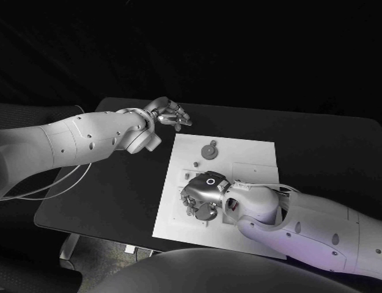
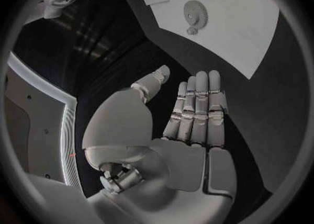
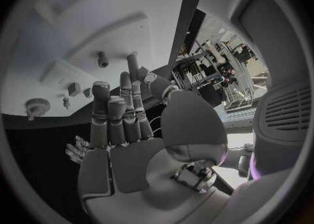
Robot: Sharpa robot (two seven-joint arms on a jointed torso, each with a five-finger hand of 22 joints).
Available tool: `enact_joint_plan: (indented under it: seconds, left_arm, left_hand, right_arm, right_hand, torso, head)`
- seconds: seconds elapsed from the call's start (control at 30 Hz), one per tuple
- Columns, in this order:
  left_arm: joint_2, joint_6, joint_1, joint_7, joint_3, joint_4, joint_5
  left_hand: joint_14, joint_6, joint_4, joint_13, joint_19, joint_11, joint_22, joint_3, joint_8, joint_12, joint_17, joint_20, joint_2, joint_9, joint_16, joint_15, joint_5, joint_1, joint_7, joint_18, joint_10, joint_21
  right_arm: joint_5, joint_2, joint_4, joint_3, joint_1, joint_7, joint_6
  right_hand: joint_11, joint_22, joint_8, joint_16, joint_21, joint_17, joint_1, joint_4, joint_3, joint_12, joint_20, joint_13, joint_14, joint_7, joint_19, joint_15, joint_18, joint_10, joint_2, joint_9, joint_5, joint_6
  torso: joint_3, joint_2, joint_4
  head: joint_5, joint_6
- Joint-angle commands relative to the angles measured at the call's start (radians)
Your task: Assemble the parts on the task board
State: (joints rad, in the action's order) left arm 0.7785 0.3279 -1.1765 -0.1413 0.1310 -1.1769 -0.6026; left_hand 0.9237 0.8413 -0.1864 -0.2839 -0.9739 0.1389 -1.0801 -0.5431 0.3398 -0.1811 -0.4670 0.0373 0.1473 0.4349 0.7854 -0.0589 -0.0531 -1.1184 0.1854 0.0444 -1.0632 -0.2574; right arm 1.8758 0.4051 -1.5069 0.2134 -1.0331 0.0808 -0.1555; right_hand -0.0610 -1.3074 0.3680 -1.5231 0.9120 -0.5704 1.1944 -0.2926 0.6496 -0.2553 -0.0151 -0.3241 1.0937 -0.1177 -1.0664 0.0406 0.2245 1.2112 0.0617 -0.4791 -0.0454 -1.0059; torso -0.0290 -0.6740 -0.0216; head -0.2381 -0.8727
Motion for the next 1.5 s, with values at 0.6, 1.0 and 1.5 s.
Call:
enact_joint_plan:
  seconds: [0.6,1.0,1.5]
  left_arm:
    - [0.003,0.009,-0.002,-0.012,-0.001,-0.003,-0.001]
    - [0.002,0.007,-0.002,-0.011,-0.001,-0.002,-0.001]
    - [0.001,0.004,-0.002,-0.008,-0.001,-0.002,-0.001]
  left_hand:
    - [0.005,-0.006,0.002,0.002,-0.004,0.001,-0.002,0.000,-0.002,-0.006,-0.004,0.000,-0.007,0.002,-0.006,-0.002,0.004,-0.006,-0.003,0.017,0.002,0.007]
    - [0.006,-0.006,0.002,0.003,-0.004,0.001,-0.002,0.000,-0.002,-0.006,-0.005,0.000,-0.007,0.002,-0.006,-0.002,0.004,-0.006,-0.003,0.017,0.001,0.007]
    - [0.006,-0.006,0.002,0.003,-0.004,0.001,-0.002,0.001,-0.002,-0.006,-0.006,0.000,-0.007,0.002,-0.007,-0.002,0.004,-0.006,-0.003,0.017,0.002,0.007]
  right_arm:
    - [0.013,0.016,-0.012,0.004,0.003,0.002,0.013]
    - [0.014,0.018,-0.016,0.004,0.003,0.006,0.023]
    - [-0.003,-0.003,0.000,0.005,0.003,0.005,0.051]
  right_hand:
    - [0.002,-0.015,0.005,0.005,0.002,-0.002,0.003,0.000,0.006,0.000,0.008,0.000,-0.001,0.001,0.002,0.009,0.037,0.007,-0.009,0.001,-0.006,-0.007]
    - [0.002,-0.015,0.005,0.005,0.002,-0.002,0.004,0.000,0.006,0.000,0.009,0.000,-0.001,0.001,0.002,0.009,0.037,0.008,-0.008,0.001,-0.006,-0.008]
    - [-0.001,-0.013,-0.002,0.010,-0.002,-0.002,-0.001,0.001,0.005,0.007,0.007,0.004,-0.006,-0.003,0.008,0.005,0.037,-0.001,-0.004,0.003,-0.006,0.001]
  torso:
    - [0.0001,0.000,0.0000]
    - [0.0000,0.000,-0.0001]
    - [0.0001,0.000,0.0000]
  head:
    - [-0.004,0.000]
    - [-0.005,0.000]
    - [-0.004,0.000]
